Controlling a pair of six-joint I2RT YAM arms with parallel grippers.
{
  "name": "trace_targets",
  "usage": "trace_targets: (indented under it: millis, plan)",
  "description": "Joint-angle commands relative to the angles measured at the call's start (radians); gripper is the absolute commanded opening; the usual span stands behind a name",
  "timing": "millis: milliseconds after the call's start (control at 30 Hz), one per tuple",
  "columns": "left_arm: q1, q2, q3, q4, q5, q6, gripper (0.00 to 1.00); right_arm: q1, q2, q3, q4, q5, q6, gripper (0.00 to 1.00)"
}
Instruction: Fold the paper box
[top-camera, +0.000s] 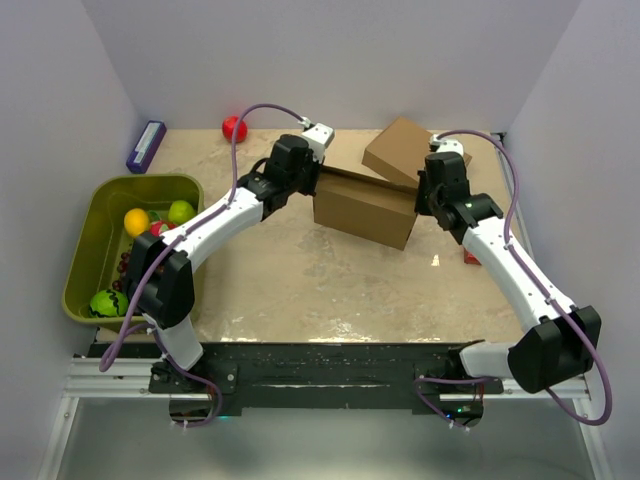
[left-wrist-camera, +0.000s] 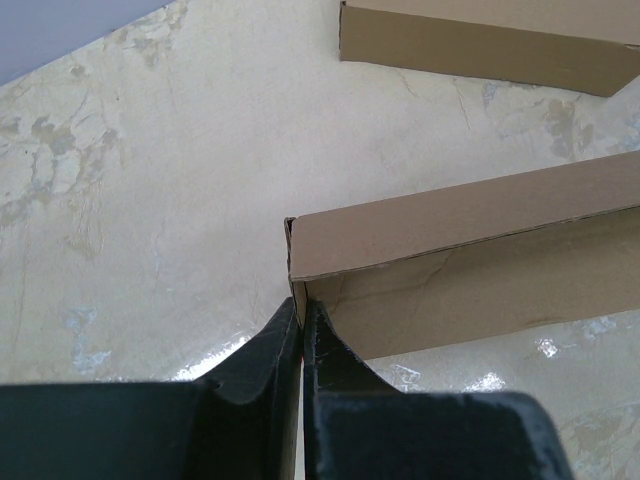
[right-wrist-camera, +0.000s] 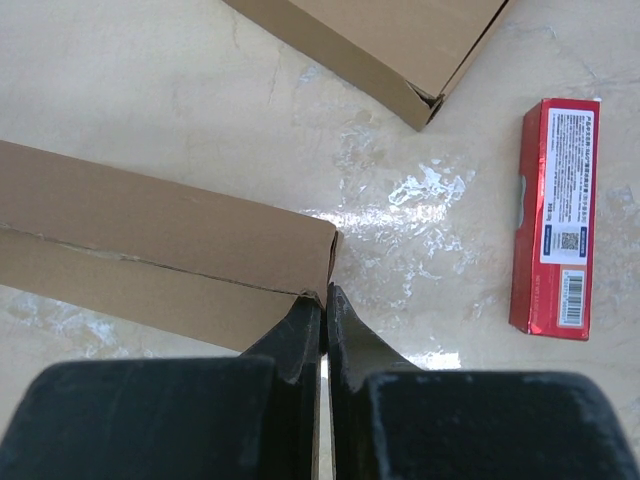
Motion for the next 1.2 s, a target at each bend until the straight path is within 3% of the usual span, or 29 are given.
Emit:
trace_targets:
  millis: [0, 200, 300, 433, 733, 1033, 1167]
  plan:
    - [-0.006, 0.032, 0.008, -0.076, -0.009, 0.027, 0.06, 0.015, 0.031, -0.046, -0.175, -0.021, 0.019, 0.00]
    - [-0.008, 0.019, 0.009, -0.080, -0.016, 0.015, 0.08, 0.031, 0.036, -0.062, -0.175, 0.014, 0.039, 0.00]
    - [-0.006, -0.001, 0.020, -0.086, -0.003, 0.007, 0.17, 0.032, 0.045, -0.043, -0.178, 0.016, 0.042, 0.00]
    - [-0.006, -0.024, 0.037, -0.097, 0.010, -0.004, 0.37, 0.031, 0.051, -0.023, -0.182, 0.020, 0.043, 0.00]
    - [0.004, -0.086, 0.069, -0.128, 0.069, -0.027, 0.62, 0.031, 0.050, -0.013, -0.181, 0.019, 0.043, 0.00]
    - [0.130, -0.167, 0.039, -0.057, 0.374, -0.141, 0.76, 0.031, 0.045, -0.017, -0.169, 0.010, 0.037, 0.00]
    - [0.190, -0.156, 0.045, 0.007, 0.443, -0.206, 0.76, 0.032, 0.044, -0.020, -0.164, 0.002, 0.032, 0.00]
